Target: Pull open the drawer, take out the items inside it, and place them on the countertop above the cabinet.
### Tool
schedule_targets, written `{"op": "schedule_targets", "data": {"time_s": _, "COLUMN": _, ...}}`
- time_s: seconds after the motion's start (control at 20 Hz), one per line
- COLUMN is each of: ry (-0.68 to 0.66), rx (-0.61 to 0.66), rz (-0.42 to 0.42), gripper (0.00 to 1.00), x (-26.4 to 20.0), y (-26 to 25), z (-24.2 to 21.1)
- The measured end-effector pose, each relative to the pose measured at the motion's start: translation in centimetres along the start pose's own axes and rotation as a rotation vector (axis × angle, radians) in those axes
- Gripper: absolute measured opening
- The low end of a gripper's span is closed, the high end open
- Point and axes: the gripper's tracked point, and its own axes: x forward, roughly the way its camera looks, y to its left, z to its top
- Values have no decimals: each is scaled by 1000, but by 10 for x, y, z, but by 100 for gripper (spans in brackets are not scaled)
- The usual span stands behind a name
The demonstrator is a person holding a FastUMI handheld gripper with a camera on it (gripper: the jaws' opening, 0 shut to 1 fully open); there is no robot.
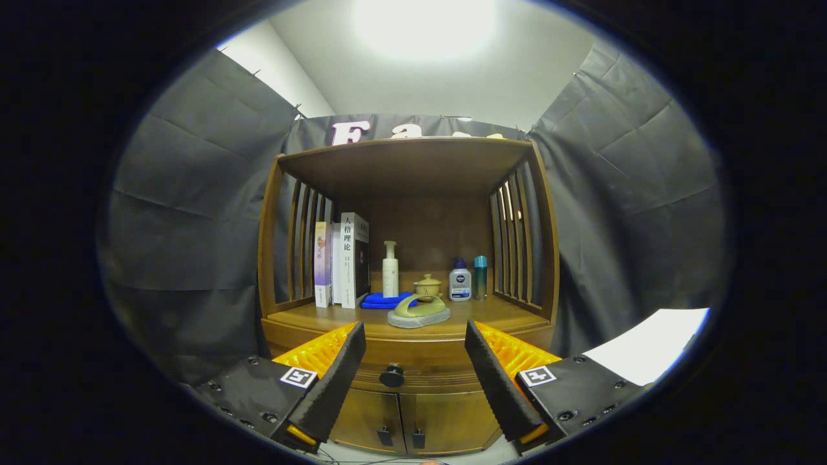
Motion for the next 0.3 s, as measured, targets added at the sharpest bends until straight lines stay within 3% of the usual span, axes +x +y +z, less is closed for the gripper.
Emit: {"op": "schedule_targets", "data": {"time_s": 0.3, "ry": -2, "rx": -1, "rz": 1, "gripper": 98, "x": 2, "y": 5, "z": -2}}
